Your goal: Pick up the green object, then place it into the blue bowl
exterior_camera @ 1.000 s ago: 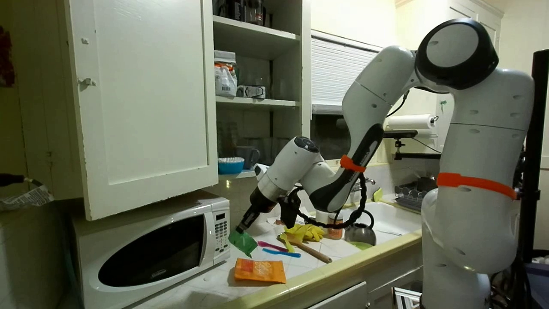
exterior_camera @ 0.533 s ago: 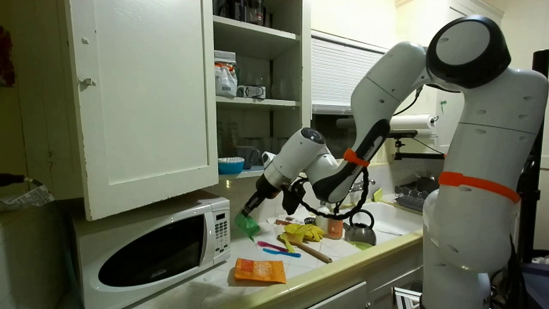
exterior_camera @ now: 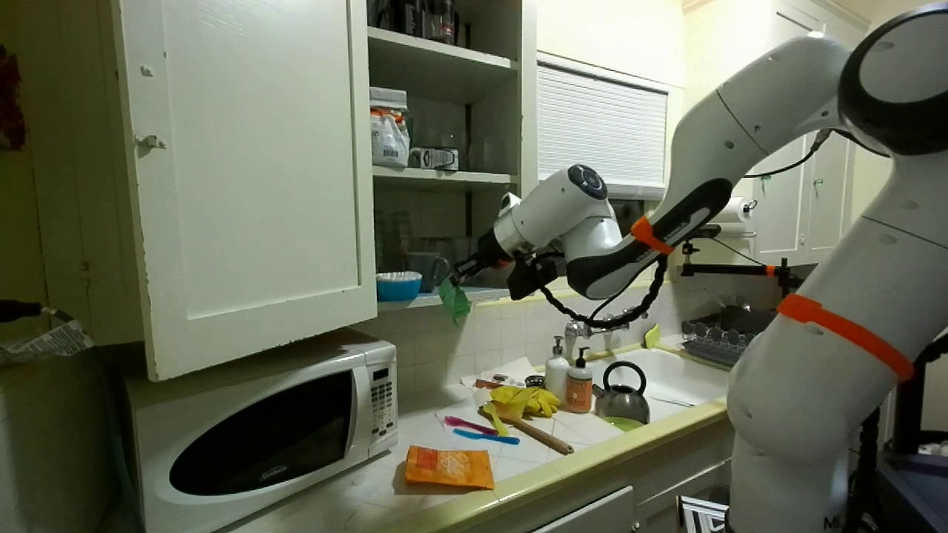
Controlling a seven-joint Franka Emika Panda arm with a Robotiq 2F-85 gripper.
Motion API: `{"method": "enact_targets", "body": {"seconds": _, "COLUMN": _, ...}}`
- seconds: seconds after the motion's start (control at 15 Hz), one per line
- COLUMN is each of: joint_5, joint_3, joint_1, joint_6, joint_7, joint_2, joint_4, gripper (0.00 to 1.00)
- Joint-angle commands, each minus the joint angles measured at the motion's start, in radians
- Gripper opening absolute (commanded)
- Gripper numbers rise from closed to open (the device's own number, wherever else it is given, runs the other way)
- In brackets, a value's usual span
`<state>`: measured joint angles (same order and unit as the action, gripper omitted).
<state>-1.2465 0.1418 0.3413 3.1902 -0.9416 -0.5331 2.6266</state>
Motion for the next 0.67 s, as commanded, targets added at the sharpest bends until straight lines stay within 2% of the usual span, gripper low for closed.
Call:
{"method": "enact_targets", "body": {"seconds": 0.0, "joint_5": -0.055, "joint_3": -0.108, "joint_1": 0.145, "joint_6": 0.020, "joint_7": -0.137, "joint_2": -0.132, "joint_4": 0.000, "gripper": 0.00}}
{"method": "enact_targets", "body": {"seconds": 0.13, "joint_5": -0.055, "joint_3": -0.169, "joint_1": 0.209, "joint_6": 0.021, "joint_7": -0.178, "joint_2": -0.183, "joint_4": -0.004, "gripper": 0.00}}
{"method": "enact_targets", "body": {"seconds": 0.27, "joint_5": -0.063, "joint_3": -0.246, "joint_1": 0.304, "joint_6": 0.045, "joint_7": -0.230, "joint_2": -0.206, "joint_4": -0.028, "gripper": 0.00}}
{"method": "enact_targets", "body": {"seconds": 0.33, "joint_5": -0.016, "joint_3": -0.183, "joint_1": 0.213, "joint_6": 0.010, "joint_7": -0.147, "joint_2": -0.176, "joint_4": -0.017, "gripper": 0.01}}
{"method": "enact_targets", "body": {"seconds": 0.47, "joint_5": -0.020, "joint_3": -0.233, "joint_1": 0.271, "joint_6": 0.011, "joint_7": -0.178, "joint_2": -0.200, "joint_4": -0.026, "gripper": 0.00}}
{"method": "enact_targets", "body": {"seconds": 0.6, "joint_5": -0.022, "joint_3": -0.241, "joint_1": 0.294, "joint_6": 0.066, "joint_7": -0.194, "joint_2": -0.162, "joint_4": -0.068, "gripper": 0.00}}
